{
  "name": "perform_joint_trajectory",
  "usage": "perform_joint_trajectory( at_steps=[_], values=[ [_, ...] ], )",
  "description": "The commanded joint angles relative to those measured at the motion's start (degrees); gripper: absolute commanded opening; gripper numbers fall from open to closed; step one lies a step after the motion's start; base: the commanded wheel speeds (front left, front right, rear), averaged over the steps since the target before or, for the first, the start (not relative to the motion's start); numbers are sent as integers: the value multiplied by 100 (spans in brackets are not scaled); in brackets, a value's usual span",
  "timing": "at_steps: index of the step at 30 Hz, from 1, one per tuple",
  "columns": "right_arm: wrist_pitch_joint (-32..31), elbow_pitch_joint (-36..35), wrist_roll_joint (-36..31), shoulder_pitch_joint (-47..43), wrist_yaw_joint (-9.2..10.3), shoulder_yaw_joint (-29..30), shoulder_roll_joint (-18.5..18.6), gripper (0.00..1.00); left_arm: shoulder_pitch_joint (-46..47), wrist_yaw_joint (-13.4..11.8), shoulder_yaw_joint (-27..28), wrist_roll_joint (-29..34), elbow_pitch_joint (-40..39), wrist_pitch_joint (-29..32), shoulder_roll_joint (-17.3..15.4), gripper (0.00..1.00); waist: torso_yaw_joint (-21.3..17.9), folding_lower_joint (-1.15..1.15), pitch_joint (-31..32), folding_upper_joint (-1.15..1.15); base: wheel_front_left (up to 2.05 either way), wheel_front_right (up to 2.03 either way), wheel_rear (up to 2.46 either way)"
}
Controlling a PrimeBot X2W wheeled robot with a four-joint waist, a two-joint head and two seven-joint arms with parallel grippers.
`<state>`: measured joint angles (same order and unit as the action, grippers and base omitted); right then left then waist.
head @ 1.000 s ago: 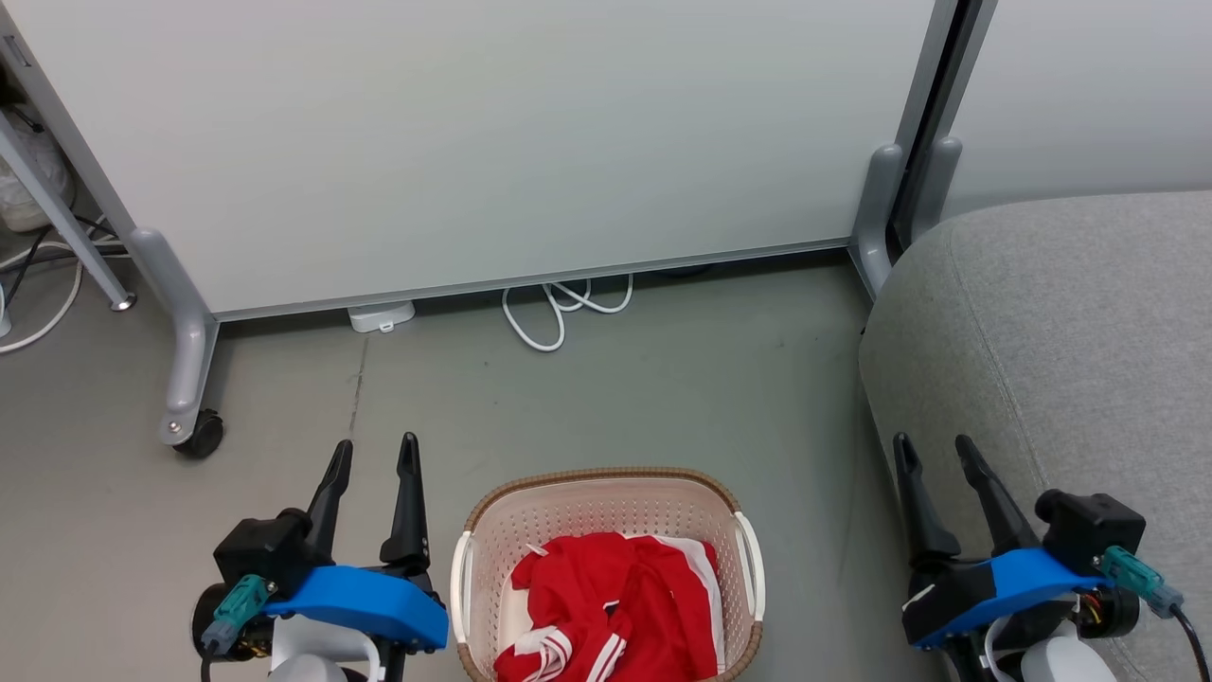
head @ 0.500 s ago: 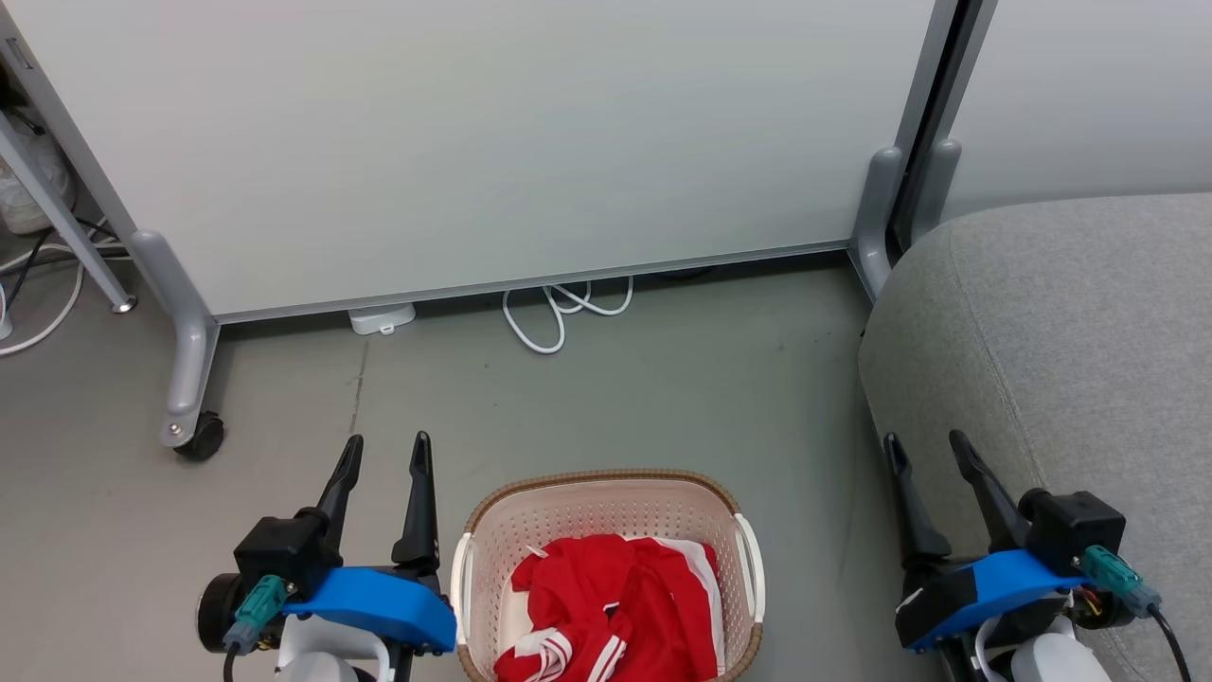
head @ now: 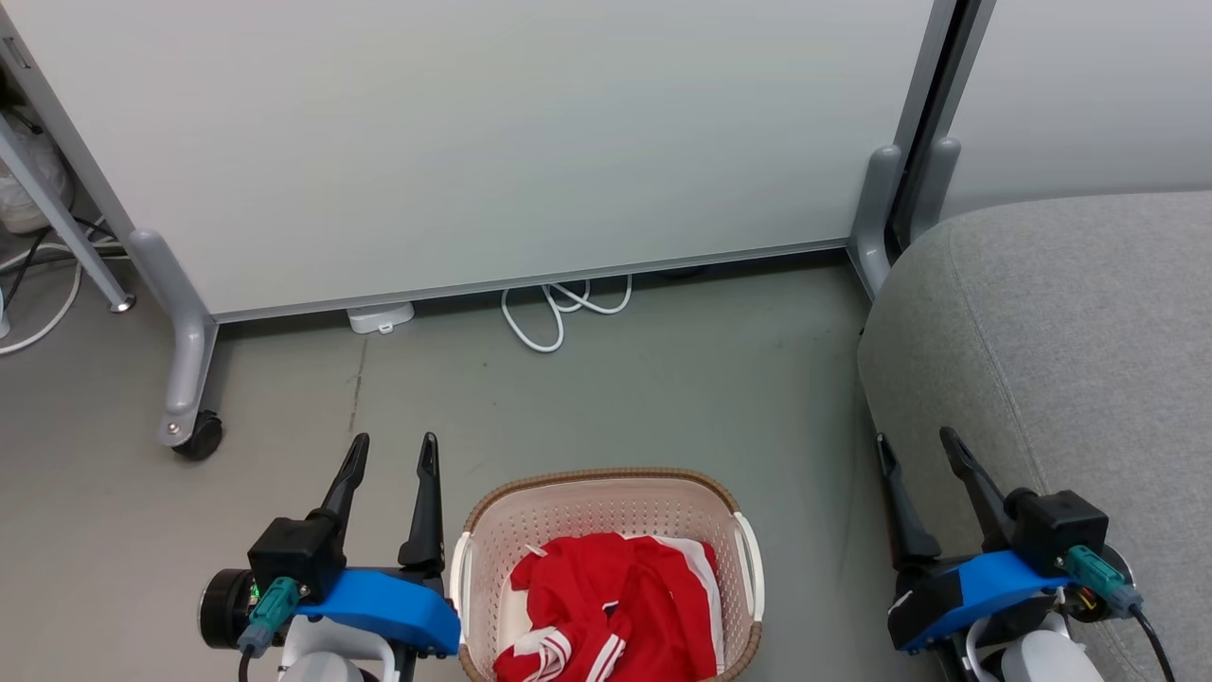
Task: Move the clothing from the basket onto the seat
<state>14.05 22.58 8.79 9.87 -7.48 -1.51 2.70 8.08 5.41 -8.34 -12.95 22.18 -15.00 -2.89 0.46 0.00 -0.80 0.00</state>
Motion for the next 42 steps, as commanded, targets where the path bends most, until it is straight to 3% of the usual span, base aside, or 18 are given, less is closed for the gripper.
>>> perform_joint_trajectory(
  at_steps=[1,17,26,42],
  values=[
    [31,14,16,51,-3,-10,34,100,62,-8,2,6,3,-28,1,100,-3,0,-6,0,0,0,0],
    [73,-32,75,239,-3,-114,32,100,136,-14,-8,17,92,-23,2,100,-176,0,-316,0,0,0,0],
    [81,-295,69,803,-2,-364,29,100,633,68,-45,-157,668,-22,-1,100,-612,0,-1320,0,0,0,0],
    [116,-911,265,2112,-2,-862,24,100,2411,31,-192,31,2661,125,-196,100,-1243,0,-3409,0,0,0,0]
  ],
)
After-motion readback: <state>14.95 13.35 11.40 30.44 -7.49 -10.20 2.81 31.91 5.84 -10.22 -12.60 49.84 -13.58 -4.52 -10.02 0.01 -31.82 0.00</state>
